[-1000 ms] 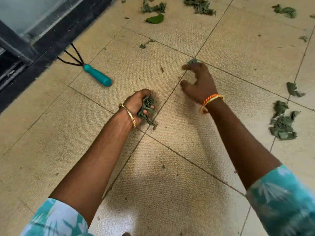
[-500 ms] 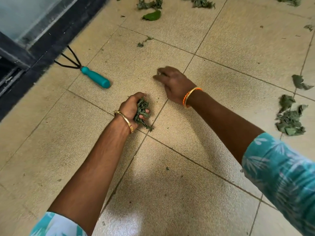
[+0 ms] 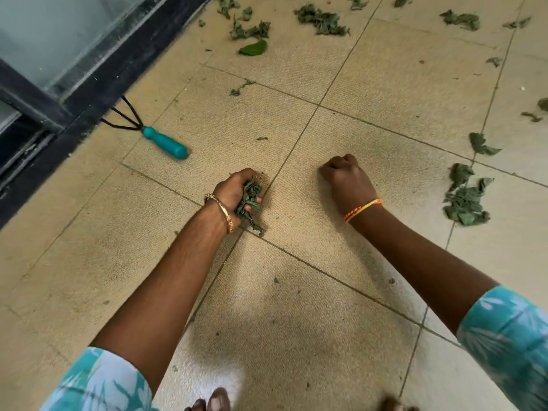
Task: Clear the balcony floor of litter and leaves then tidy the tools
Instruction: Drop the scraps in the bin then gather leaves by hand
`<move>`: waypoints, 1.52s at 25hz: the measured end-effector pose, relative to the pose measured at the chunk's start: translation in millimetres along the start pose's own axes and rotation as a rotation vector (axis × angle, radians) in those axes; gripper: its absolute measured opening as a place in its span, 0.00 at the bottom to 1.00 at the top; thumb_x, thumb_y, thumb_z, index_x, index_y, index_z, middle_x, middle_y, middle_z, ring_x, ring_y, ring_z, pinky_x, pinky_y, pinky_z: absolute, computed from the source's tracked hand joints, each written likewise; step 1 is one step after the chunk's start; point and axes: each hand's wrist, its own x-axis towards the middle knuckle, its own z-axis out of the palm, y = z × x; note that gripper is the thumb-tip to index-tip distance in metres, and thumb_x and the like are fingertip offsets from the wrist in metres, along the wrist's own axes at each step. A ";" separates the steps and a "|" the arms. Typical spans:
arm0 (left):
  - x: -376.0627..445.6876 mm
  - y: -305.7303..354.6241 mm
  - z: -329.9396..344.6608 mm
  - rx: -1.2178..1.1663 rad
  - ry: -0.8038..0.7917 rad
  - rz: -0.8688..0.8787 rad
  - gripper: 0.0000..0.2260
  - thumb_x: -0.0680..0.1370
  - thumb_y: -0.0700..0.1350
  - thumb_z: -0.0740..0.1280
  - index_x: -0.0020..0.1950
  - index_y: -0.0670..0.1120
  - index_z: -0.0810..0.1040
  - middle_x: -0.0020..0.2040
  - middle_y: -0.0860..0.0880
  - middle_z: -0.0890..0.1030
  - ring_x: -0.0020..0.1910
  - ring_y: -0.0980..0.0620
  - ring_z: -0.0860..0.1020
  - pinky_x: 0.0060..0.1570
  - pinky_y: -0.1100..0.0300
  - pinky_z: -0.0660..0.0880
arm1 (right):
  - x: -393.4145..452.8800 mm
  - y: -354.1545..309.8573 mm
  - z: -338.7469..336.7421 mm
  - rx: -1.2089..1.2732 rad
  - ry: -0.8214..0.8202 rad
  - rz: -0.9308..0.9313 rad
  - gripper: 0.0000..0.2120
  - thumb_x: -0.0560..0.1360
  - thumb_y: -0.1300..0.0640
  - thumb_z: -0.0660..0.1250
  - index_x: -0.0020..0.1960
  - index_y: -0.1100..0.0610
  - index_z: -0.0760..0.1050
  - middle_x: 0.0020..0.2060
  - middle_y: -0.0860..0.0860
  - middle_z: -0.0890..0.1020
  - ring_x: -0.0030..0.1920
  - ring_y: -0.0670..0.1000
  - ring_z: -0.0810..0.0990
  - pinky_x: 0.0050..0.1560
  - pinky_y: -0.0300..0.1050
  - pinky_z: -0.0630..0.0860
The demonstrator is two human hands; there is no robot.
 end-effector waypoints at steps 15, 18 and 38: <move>-39.8 -27.2 3.8 0.298 0.202 0.091 0.14 0.78 0.50 0.65 0.35 0.44 0.74 0.22 0.50 0.74 0.18 0.54 0.69 0.18 0.70 0.61 | -6.1 -63.8 -43.8 0.768 -0.130 0.151 0.10 0.74 0.65 0.63 0.54 0.59 0.78 0.46 0.52 0.82 0.45 0.44 0.77 0.41 0.30 0.69; -38.9 -15.8 -19.6 0.178 0.254 0.067 0.12 0.78 0.47 0.64 0.35 0.45 0.73 0.20 0.52 0.73 0.16 0.55 0.68 0.17 0.71 0.59 | 47.6 -53.4 -20.7 0.495 -0.066 0.113 0.15 0.75 0.60 0.65 0.61 0.62 0.75 0.58 0.60 0.76 0.58 0.56 0.75 0.54 0.41 0.70; -81.2 -14.0 51.7 0.405 -0.062 -0.029 0.16 0.78 0.58 0.62 0.44 0.45 0.72 0.30 0.50 0.75 0.19 0.56 0.70 0.16 0.71 0.60 | -32.2 -45.5 -60.2 1.224 0.046 0.428 0.02 0.75 0.62 0.67 0.44 0.60 0.77 0.33 0.47 0.77 0.34 0.43 0.75 0.38 0.35 0.72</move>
